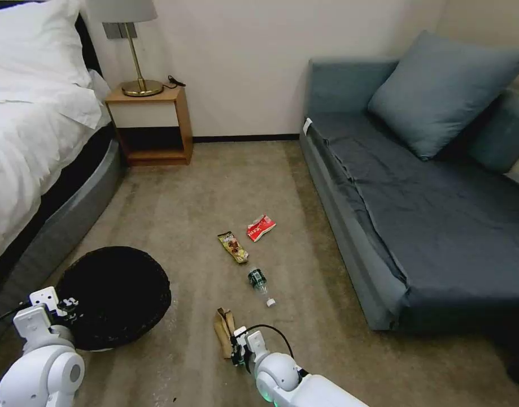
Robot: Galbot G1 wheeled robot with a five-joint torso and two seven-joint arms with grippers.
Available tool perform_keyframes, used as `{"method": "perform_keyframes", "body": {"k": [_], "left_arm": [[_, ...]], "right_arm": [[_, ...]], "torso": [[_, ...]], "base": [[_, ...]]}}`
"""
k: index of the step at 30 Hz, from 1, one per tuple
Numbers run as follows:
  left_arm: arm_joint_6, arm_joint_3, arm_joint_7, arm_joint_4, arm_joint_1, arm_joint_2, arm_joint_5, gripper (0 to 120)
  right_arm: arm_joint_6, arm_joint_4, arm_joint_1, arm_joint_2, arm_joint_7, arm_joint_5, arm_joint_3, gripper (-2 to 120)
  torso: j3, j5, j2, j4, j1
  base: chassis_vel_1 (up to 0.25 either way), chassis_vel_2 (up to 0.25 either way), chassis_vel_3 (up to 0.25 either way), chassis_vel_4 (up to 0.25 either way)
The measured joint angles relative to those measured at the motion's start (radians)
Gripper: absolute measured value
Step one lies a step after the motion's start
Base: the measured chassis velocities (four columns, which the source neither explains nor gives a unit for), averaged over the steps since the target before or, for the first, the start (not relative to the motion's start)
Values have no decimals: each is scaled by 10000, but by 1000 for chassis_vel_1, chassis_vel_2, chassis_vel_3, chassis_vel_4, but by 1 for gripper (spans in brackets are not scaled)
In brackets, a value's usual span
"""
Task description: Pick up the trash bin, then pick up the garbage on the floor and place it into the trash bin.
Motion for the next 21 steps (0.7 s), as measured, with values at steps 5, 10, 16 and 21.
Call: {"method": "perform_keyframes", "body": {"k": [5, 10, 16, 21], "left_arm": [[-14, -57, 13, 32, -39, 24, 0, 3], [-33, -122, 46, 112, -121, 55, -19, 3], [-58, -87, 94, 200, -180, 69, -12, 3], [-98, 137, 106, 246, -278, 20, 19, 3]], "right_arm": [[-4, 797, -87, -359, 88, 136, 453, 0], [-64, 1798, -138, -1092, 231, 302, 1277, 0], [-194, 3730, -134, -2178, 428, 910, 2250, 0], [-558, 6170, 293, -2400, 845, 2850, 2433, 0]], "torso": [[0, 1, 0, 0, 0], [0, 2, 0, -1, 0], [1, 0, 0, -4, 0], [0, 0, 0, -1, 0]], "base": [[0, 0, 0, 0], [0, 0, 0, 0], [0, 0, 0, 0], [0, 0, 0, 0]]}}
